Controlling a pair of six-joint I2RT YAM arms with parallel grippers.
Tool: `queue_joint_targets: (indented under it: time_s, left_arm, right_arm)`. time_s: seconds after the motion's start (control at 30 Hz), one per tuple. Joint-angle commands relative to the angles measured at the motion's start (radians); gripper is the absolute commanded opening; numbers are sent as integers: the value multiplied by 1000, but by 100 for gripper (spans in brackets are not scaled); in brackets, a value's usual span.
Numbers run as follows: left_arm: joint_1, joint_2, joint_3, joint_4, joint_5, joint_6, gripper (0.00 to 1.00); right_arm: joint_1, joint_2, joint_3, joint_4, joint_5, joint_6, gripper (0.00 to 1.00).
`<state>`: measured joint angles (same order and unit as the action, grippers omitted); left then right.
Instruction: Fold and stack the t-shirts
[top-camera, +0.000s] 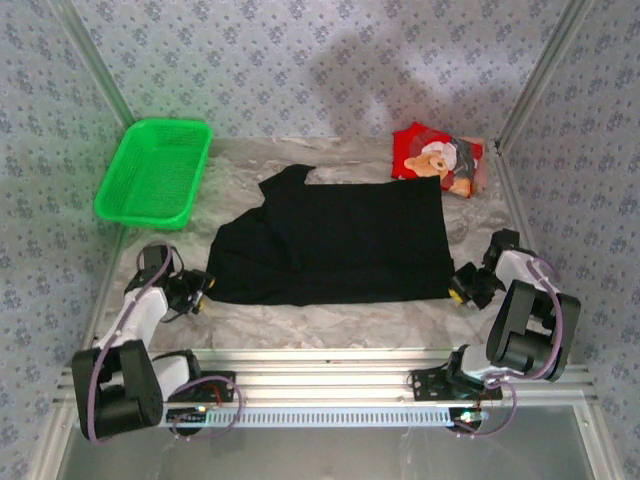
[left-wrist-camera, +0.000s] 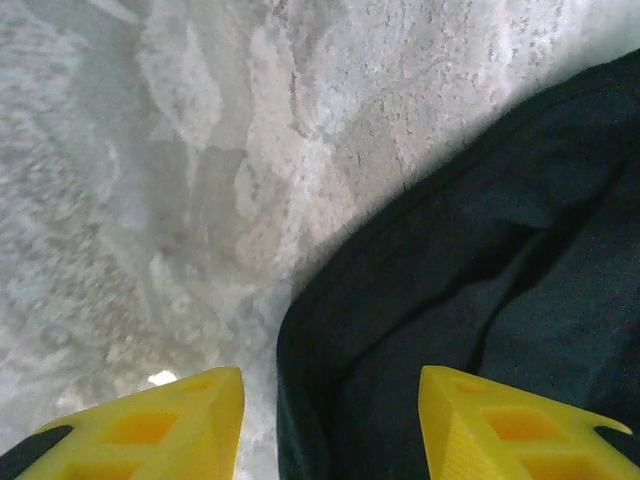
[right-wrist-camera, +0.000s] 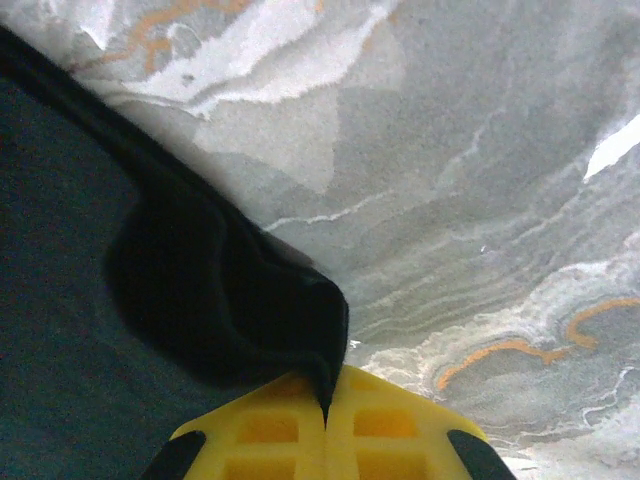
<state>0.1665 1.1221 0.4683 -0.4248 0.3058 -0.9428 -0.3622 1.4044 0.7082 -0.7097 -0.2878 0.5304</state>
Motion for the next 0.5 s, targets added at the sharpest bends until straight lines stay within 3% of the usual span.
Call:
queue_joint_targets:
  time_s: [0.0, 0.2, 0.33, 0.47]
  left_arm:
    - [-30, 54, 10, 122, 25, -22, 51]
    - [-93, 174, 25, 206, 43, -42, 48]
    - [-104, 197, 49, 84, 8, -2, 26]
    - [-74, 100, 47, -68, -52, 34, 11]
  right_arm:
    - [-2, 16, 27, -9, -12, -21, 4]
    - [-1, 31, 31, -1, -20, -29, 4]
    - [-1, 37, 33, 1, -24, -32, 4]
    - [-3, 33, 33, -14, -27, -39, 4]
